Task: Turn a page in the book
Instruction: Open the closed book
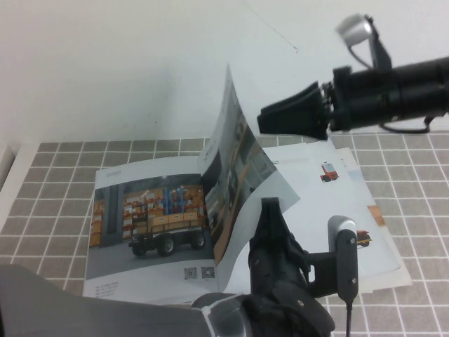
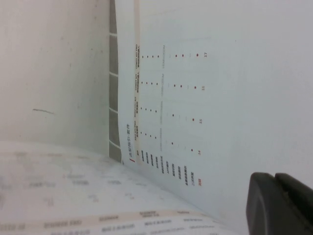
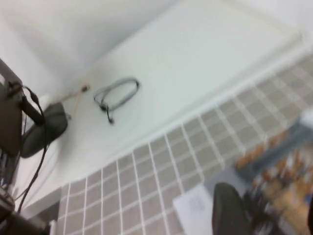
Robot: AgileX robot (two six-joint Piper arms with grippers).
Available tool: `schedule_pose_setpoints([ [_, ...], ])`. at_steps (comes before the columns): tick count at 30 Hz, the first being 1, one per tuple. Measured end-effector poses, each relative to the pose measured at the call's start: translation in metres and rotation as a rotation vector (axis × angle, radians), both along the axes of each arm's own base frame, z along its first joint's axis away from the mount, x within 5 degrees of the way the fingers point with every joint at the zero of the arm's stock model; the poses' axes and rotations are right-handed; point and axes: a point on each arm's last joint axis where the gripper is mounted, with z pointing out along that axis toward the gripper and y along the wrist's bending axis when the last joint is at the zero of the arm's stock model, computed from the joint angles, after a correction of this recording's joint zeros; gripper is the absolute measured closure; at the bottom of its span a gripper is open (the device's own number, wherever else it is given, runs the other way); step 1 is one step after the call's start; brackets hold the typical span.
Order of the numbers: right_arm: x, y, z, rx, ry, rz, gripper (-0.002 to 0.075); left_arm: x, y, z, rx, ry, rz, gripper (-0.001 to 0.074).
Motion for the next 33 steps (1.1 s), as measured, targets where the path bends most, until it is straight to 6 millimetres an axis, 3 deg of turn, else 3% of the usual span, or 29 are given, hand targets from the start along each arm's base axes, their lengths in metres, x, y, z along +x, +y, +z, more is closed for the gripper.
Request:
schedule_pose_setpoints([
  [3,0.006,-0.012,0.037,0.000,-0.093,-0.011,0.0414,0.000,0.001,0.000,-0.003,0.006,0.014,0.0738],
  [6,0.007,-0.026,0.063,-0.117,-0.166,-0.014,0.0536,0.000,0.002,-0.001,0.001,0.005,0.031,0.0738],
  [8,0.007,-0.034,0.068,-0.262,-0.171,-0.046,0.0636,0.000,0.004,-0.001,0.004,0.003,0.046,0.0738],
  [10,0.011,-0.043,0.060,-0.424,-0.146,-0.112,0.0684,0.001,0.005,-0.001,0.007,0.001,0.060,0.0738],
  [14,0.026,-0.054,0.019,-0.609,-0.007,-0.197,0.0717,0.001,0.006,-0.001,0.009,0.001,0.074,0.0738],
  [20,0.028,-0.052,-0.100,-0.685,0.308,-0.130,0.0726,0.001,0.006,-0.001,0.006,0.003,0.080,0.0738],
  [22,0.023,-0.050,-0.129,-0.707,0.369,-0.122,0.0726,0.001,0.006,-0.001,0.005,0.005,0.082,0.0738],
  [26,0.016,-0.049,-0.159,-0.746,0.421,-0.120,0.0727,0.002,0.012,0.001,0.003,-0.022,0.155,0.0738],
  [30,0.013,-0.051,-0.164,-0.754,0.425,-0.139,0.0726,0.008,0.027,0.005,-0.002,-0.029,0.295,0.0738],
  [33,0.012,-0.051,-0.165,-0.755,0.424,-0.147,0.0726,0.017,0.046,0.009,-0.058,0.085,0.418,0.0738],
])
